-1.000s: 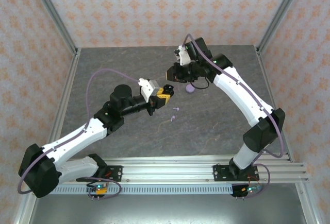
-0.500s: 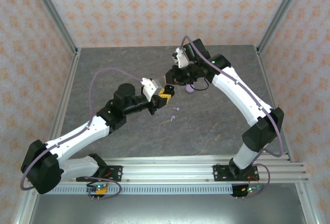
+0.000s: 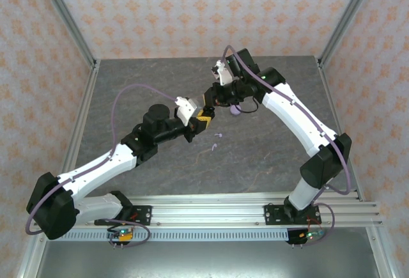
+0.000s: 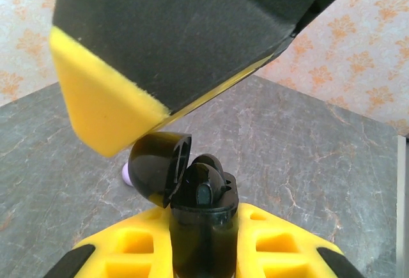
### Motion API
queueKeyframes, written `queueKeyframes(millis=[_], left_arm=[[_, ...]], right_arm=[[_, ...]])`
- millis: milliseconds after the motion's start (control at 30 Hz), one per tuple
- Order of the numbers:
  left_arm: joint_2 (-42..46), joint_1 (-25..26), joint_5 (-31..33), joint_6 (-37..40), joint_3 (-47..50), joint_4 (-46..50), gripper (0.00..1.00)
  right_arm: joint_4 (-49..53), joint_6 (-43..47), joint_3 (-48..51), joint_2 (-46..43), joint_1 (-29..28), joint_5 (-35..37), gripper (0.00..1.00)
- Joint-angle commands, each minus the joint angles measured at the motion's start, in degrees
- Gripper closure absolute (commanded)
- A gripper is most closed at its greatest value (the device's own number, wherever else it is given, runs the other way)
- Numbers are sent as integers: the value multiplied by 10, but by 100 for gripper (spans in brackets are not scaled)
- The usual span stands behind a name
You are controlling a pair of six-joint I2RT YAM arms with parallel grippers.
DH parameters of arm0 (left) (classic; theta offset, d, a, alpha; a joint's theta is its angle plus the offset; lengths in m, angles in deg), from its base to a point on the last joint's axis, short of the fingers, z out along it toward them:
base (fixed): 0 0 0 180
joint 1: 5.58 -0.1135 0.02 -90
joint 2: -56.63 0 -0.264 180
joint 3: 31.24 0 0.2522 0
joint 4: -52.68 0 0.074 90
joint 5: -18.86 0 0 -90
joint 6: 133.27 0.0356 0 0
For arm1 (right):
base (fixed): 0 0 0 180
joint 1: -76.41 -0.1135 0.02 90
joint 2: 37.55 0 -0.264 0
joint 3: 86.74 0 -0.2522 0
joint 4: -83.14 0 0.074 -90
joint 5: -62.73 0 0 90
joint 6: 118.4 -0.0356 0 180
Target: Insert wireless bluetooth earbuds into charging case
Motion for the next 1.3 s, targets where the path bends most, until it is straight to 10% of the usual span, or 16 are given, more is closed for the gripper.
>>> queueKeyframes(millis=[0,367,733,1267], left_arm=[[-2,-3,51,-16,-24,-21,98],[-7,-6,56,-26,-27,-20,98],[-44,-12,94,-97,-50,11,91],[-302,-93,21,-303,-275,165,91]], right_arm=[[34,14,-7,-3,-9,-6,84],[37,14,-6,-6,-9,16,83],[-21,-83,47,-46,39,192,83],[-82,-113,265,-166,122,267,80]])
